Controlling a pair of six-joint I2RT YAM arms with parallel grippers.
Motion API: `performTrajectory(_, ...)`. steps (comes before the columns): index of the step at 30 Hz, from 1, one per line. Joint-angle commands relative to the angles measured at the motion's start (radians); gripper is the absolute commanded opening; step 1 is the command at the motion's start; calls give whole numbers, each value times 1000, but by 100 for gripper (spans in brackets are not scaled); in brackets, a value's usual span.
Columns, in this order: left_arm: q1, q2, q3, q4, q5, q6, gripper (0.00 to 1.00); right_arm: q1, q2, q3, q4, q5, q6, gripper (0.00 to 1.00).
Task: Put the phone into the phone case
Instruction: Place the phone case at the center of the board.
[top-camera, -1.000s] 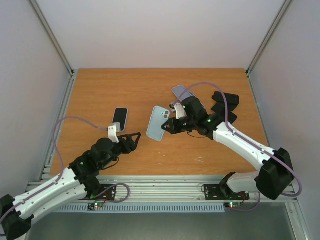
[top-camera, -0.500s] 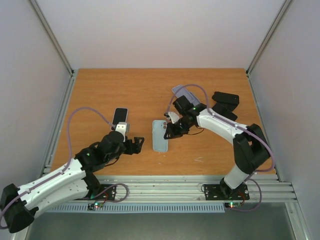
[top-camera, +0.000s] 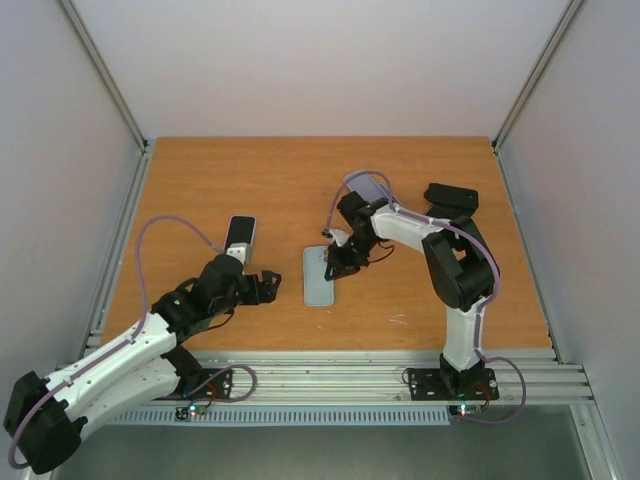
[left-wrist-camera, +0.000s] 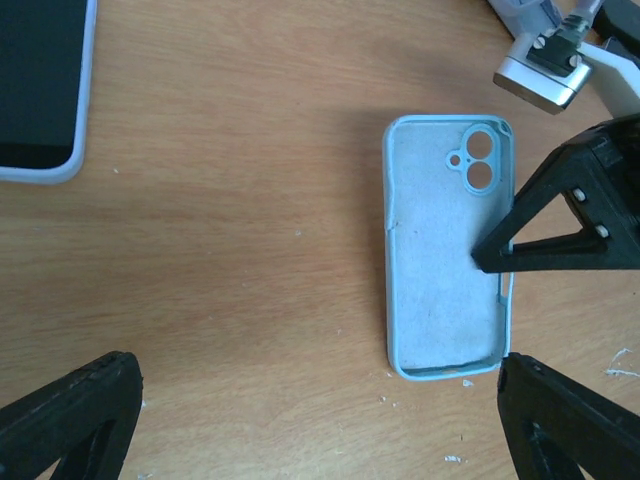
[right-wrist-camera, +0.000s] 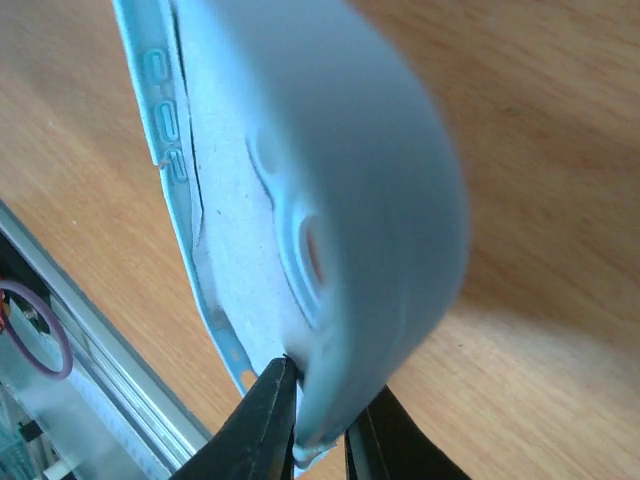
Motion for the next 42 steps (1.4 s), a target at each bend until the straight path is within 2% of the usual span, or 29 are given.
performTrajectory(1, 8, -6, -19, 18, 30, -20, 98, -13, 31, 53, -28, 1, -34, 17)
performTrajectory(12, 10, -24, -32, 27, 38, -37, 98, -39, 44, 119, -82, 114, -50, 36)
performTrajectory(18, 12, -21, -27, 22, 50, -36, 99, -95, -23, 107, -95, 229, -47, 47)
performTrajectory(22, 13, -30, -24, 15, 51, -29, 99, -194, -103, 73, -85, 313, -31, 65)
performTrajectory(27, 18, -32, -22, 15, 55, -16, 100, -368, -179, 48, -28, 322, 12, 80)
performTrajectory(32, 21, -31, -14, 9, 65, -10, 99, -523, -190, 54, 43, 349, 75, 93)
performTrajectory(35, 21, -32, -15, 10, 65, -9, 100, -617, -172, 70, 70, 377, 99, 98)
performTrajectory(42, 22, -19, -14, 15, 88, 4, 99, -778, -95, 109, 157, 372, 158, 98)
